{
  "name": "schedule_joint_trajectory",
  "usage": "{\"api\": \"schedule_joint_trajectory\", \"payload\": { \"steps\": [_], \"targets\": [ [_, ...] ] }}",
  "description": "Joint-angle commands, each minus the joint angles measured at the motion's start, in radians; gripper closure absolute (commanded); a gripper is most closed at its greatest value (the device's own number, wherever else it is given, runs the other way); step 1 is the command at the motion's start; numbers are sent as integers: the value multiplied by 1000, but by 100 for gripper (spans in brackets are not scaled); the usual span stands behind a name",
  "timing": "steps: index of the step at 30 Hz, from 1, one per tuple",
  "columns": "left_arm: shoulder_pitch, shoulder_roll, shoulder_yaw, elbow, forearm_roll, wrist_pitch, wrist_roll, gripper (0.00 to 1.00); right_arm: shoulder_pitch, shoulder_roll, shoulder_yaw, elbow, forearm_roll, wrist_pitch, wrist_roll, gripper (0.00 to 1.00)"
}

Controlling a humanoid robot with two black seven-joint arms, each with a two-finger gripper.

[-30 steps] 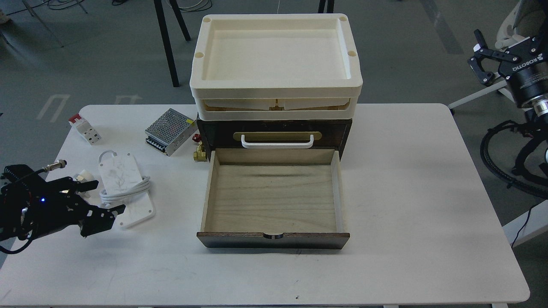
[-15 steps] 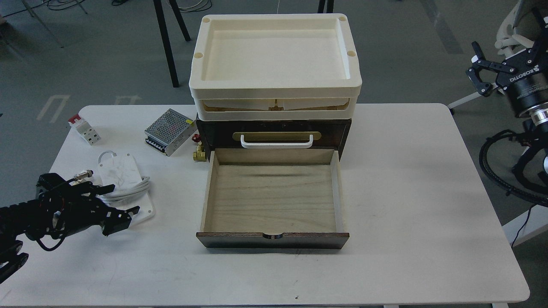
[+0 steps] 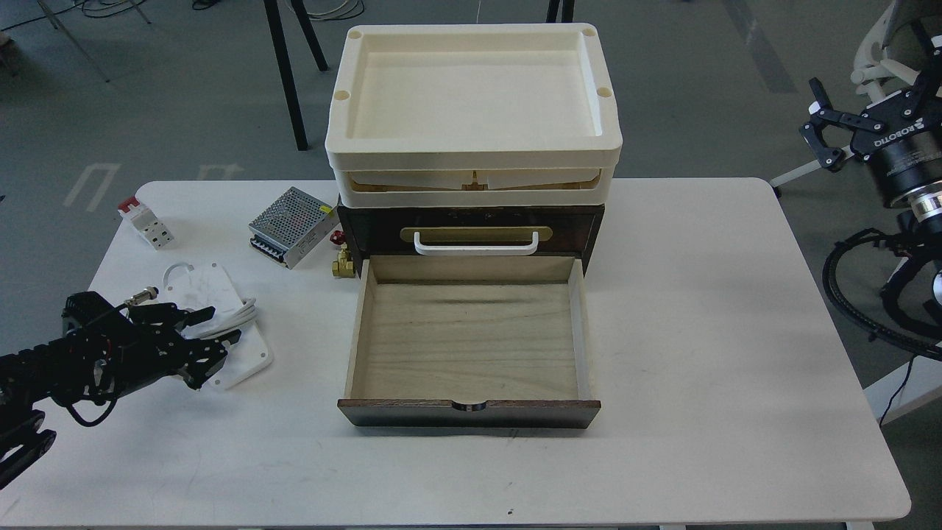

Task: Put charging cable into cabinet
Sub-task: 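Grasp the white charging cable and adapter with the left gripper, then lift the cable and carry it with the left gripper over the open drawer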

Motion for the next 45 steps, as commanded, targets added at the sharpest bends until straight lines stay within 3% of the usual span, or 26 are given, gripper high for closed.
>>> {"api": "schedule_joint_trajectory", "payload": {
  "steps": [1,7,9,15,19,21,23,25,32,45],
  "targets": [
    [1,-4,-1,-3,-21,94,0,100,-4,0,2,0,0,0,0,0],
    [-4,59,2,-123,-113,108,0,100,-4,-1,2,-6,0,0,0,0],
    [-1,175,5,-271,-194,87,0,100,-4,-3,2,-9,0,0,0,0],
    [13,573,-6,-838,-544,-99,0,100,-4,-3,7,-29,-2,0,-1,0],
    [-17,667,-13,-1051,-716,-180,0,100,-4,-3,7,-40,-2,0,-1,0],
    [-59,636,-16,-1060,-802,-278,0,100,-4,0,5,-61,-2,0,-1,0],
    [-97,525,-27,-1054,-977,-396,0,100,-4,6,2,-91,-2,0,-1,0],
    [-103,436,-47,-1051,-1114,-464,0,100,-7,6,-1,-104,-2,0,-1,0],
    [-91,109,-41,-958,-1130,-446,0,100,-14,6,5,-109,-2,0,-1,0],
    [-71,-94,-7,-675,-897,-417,0,100,-23,8,-1,-111,-2,0,-1,0]
  ]
}}
